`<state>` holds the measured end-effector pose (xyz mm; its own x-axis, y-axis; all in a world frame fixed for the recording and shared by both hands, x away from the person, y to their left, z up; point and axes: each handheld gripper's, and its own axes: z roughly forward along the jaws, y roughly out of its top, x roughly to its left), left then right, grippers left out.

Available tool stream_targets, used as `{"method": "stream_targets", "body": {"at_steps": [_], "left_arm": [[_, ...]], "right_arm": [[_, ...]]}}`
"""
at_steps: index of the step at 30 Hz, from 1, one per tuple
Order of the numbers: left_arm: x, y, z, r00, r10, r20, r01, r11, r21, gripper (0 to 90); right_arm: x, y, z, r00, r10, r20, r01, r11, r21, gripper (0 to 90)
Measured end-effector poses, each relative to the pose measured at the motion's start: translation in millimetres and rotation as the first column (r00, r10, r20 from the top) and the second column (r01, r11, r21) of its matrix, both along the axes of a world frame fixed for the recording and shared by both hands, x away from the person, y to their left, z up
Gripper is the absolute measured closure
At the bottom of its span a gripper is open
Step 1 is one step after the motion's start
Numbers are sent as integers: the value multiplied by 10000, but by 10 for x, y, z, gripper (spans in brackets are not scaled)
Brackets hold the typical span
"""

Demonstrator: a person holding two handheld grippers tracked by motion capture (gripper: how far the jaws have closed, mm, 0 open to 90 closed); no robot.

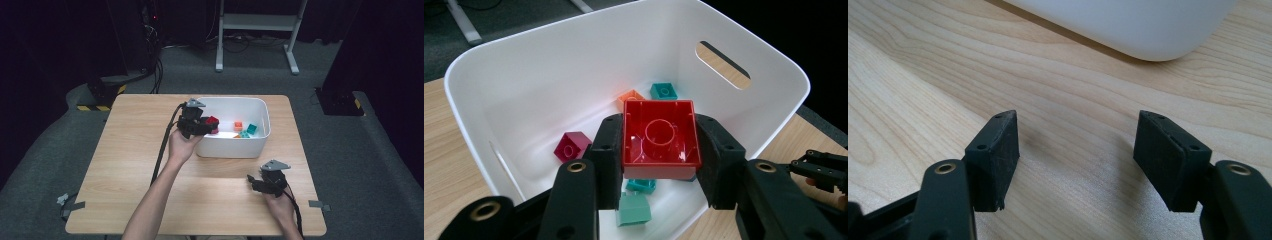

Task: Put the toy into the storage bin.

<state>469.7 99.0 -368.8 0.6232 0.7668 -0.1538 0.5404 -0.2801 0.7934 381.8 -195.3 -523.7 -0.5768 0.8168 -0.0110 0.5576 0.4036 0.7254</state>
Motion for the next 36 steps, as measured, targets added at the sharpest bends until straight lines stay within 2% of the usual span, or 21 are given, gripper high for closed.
{"method": "stream_targets", "body": {"at_steps": [13, 17, 20, 22, 28, 32, 36], "left_arm": [[65, -105, -98, 9999, 108, -55, -107, 9995, 294, 576], [65, -122, -107, 9999, 145, -8, -144, 9991, 398, 529], [70, -110, -124, 9998, 201, -62, -199, 9993, 301, 504], [74, -104, -137, 9997, 236, -96, -232, 9988, 431, 493], [49, -54, -119, 9993, 378, 26, -379, 9985, 403, 459], [24, -13, -92, 9991, 392, 133, -394, 9990, 194, 448], [4, 13, -82, 9991, 388, 165, -393, 9988, 287, 434]], "right_arm": [[0, 0, 0, 10000, -1, -1, 1, 10000, 1, 346], [0, 0, 0, 10000, 0, -2, 0, 10000, 0, 346], [0, 0, 0, 10000, 5, 0, -5, 10000, -4, 344], [-1, 1, 0, 10000, 5, -2, -5, 10000, -3, 343], [-1, 1, 0, 10000, 5, -4, -5, 10000, -2, 343], [-1, 1, 0, 10000, 6, -2, -6, 10000, -2, 343], [-1, 1, 0, 10000, 5, -3, -5, 10000, -2, 343]]}}
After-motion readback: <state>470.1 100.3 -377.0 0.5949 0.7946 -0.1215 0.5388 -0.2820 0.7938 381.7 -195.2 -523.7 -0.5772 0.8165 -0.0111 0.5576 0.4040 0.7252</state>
